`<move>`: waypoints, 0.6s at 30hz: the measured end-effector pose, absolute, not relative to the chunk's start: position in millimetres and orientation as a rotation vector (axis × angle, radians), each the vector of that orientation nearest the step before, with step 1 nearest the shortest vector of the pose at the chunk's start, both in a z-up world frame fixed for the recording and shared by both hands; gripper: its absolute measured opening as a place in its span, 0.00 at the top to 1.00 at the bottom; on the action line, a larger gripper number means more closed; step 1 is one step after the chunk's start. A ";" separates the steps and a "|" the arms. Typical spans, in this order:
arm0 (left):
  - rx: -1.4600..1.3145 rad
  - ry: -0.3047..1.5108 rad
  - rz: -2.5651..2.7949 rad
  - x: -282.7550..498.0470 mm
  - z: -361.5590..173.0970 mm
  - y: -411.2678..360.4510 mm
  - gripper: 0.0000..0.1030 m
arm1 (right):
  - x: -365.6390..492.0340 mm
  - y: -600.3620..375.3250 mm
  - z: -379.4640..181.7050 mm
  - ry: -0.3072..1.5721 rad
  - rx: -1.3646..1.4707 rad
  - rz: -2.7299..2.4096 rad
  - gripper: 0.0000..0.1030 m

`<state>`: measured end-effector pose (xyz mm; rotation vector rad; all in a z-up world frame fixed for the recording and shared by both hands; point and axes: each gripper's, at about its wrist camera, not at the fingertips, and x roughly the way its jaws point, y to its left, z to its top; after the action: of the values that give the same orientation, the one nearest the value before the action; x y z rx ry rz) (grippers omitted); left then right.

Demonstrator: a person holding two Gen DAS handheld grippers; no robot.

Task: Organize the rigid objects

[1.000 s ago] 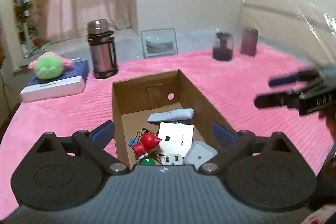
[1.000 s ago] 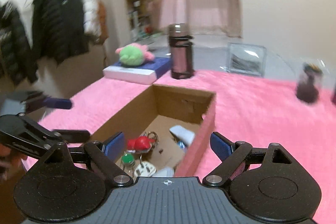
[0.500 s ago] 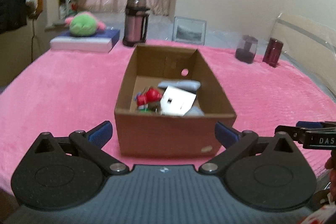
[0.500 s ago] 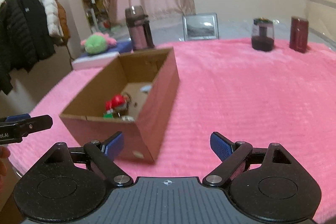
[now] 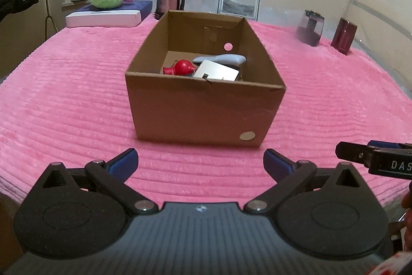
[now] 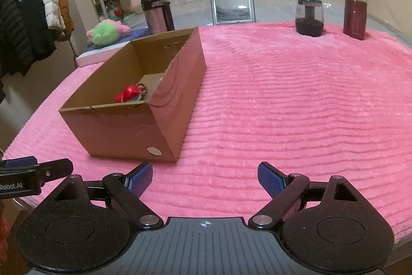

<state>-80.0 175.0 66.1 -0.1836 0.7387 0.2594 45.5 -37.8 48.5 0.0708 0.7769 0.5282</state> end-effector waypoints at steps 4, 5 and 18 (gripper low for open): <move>-0.167 0.749 0.256 -77.5 64.6 170.2 0.01 | 44.5 -40.1 45.6 0.793 0.068 0.522 0.17; -0.162 0.752 0.257 -76.5 64.5 169.5 0.01 | 44.1 -40.6 44.9 0.796 0.067 0.520 0.17; -0.127 0.786 0.253 -68.8 55.6 160.2 0.01 | 43.5 -49.8 36.3 0.832 0.058 0.497 0.17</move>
<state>-68.8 160.2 55.6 -0.1266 0.7862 0.2533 43.5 -49.8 36.3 0.0578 0.8317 0.4968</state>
